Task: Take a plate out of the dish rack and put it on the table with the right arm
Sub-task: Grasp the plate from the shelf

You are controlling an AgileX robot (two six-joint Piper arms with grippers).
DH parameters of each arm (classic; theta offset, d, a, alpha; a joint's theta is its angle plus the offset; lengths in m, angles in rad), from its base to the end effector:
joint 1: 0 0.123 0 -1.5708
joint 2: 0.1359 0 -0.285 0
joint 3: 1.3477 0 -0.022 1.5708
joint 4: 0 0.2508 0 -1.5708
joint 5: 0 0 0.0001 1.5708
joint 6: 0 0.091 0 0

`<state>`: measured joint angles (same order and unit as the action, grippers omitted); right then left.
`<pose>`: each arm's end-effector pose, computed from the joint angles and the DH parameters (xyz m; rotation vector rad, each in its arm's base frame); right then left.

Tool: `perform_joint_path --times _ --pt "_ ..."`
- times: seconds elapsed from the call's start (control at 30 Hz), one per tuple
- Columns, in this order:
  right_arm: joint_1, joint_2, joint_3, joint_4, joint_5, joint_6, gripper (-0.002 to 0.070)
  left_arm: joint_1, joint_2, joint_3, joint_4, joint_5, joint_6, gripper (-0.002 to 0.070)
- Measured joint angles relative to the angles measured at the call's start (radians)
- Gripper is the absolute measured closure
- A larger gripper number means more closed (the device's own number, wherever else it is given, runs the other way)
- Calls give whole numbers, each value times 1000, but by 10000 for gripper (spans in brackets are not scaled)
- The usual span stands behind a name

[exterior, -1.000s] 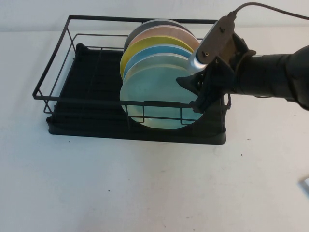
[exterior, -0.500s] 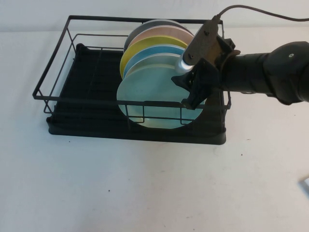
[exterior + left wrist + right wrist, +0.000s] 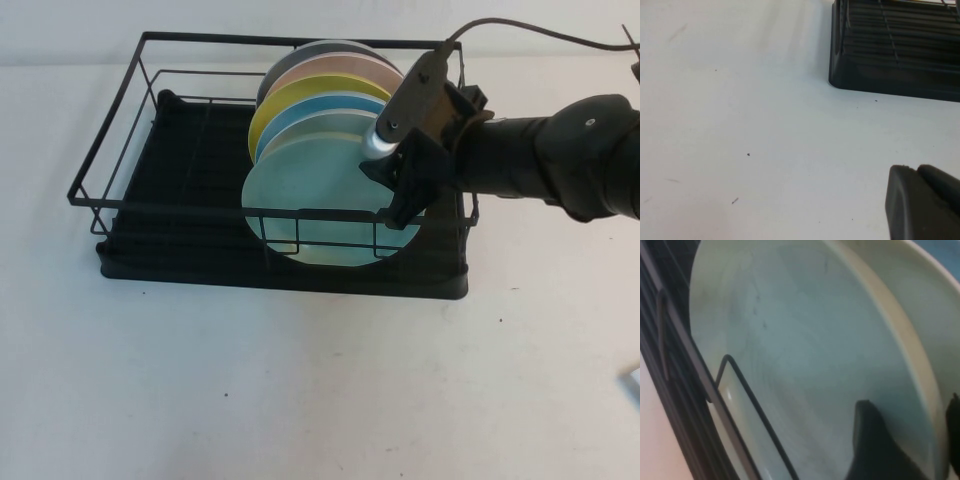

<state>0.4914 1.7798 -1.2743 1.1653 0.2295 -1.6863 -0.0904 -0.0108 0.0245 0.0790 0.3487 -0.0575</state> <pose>0.3543 0.2113 0.2660 -1.1246 1.7432 0.1949 0.0533 -0.0024 0.1742 0.0800 1.8432 -0.0266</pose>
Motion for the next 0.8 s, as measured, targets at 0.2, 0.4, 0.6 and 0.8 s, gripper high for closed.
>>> perform_joint_path --times 0.2,0.4,0.6,0.8 --pt "2 14 0 5 -14 -2 474 0 0 0 0 0 0 679" --pt "9 14 0 5 -8 -23 593 0 0 0 0 0 0 679" --pt "9 -24 0 14 -8 -23 593 0 0 0 0 0 0 679" --pt "9 -158 0 35 0 -19 597 0 0 0 0 0 0 679"
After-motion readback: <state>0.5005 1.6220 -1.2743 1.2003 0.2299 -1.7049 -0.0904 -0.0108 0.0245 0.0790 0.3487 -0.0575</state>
